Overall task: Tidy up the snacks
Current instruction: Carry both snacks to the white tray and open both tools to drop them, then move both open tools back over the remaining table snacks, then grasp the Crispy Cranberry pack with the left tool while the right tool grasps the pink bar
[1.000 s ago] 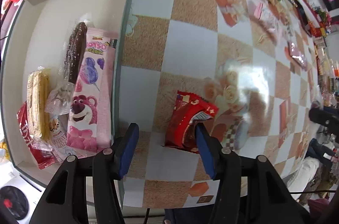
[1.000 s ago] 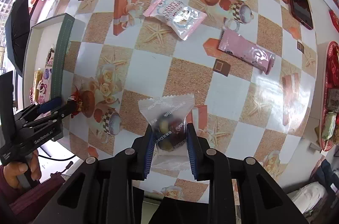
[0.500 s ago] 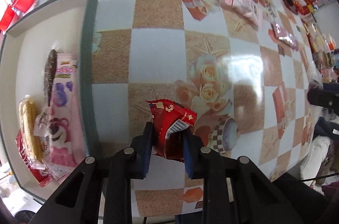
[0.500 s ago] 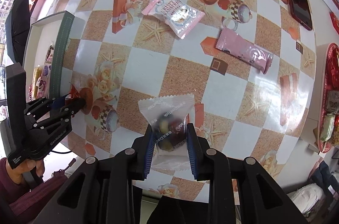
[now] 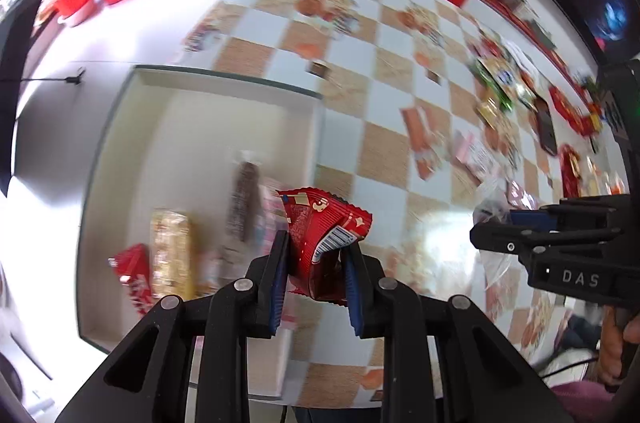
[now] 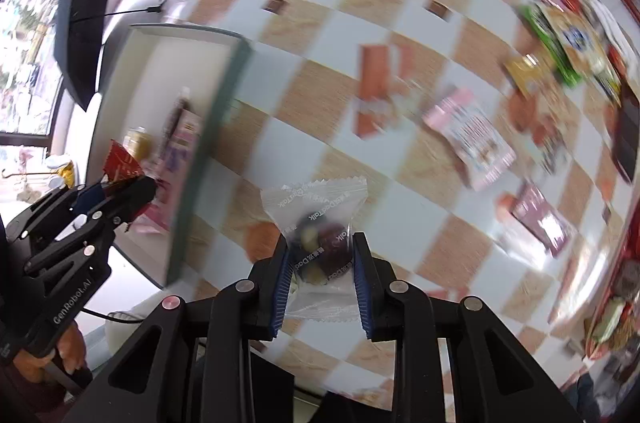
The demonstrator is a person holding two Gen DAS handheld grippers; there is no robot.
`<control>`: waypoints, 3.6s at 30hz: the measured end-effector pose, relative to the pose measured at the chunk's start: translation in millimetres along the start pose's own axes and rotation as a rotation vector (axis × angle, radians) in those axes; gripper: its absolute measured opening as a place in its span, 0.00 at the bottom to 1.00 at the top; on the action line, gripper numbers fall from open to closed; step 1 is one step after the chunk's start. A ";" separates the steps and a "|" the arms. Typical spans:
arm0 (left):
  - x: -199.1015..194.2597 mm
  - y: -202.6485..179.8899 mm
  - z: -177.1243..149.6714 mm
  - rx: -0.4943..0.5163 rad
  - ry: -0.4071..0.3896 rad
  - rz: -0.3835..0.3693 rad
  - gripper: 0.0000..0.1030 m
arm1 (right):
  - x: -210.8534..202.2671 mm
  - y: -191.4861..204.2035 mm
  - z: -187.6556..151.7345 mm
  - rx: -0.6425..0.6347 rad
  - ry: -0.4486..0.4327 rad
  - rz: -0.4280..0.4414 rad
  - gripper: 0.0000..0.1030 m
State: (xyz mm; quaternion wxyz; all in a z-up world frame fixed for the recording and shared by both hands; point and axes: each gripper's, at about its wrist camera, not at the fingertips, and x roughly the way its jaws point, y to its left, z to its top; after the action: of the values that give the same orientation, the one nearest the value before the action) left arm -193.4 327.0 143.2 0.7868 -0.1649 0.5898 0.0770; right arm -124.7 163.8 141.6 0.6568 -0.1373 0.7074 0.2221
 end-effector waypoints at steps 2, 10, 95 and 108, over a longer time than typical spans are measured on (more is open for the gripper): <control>-3.0 17.3 4.7 -0.036 -0.014 0.034 0.27 | -0.8 22.9 17.2 -0.029 -0.007 0.024 0.29; 16.6 68.3 -1.1 -0.129 0.056 0.133 0.27 | 7.0 104.3 76.6 -0.123 -0.022 0.105 0.29; 165.1 -198.5 17.4 0.490 0.048 0.258 0.85 | 69.1 -273.5 -92.7 0.724 0.014 -0.112 1.00; 118.7 -152.8 -1.9 0.369 0.058 0.211 0.85 | 60.5 -199.8 -145.8 0.562 0.031 -0.052 1.00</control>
State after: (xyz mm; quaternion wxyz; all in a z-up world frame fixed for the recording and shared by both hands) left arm -112.1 175.0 55.4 0.7738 0.0423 0.6304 0.0449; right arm -160.2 -74.9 60.6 0.6636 0.0288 0.7475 -0.0020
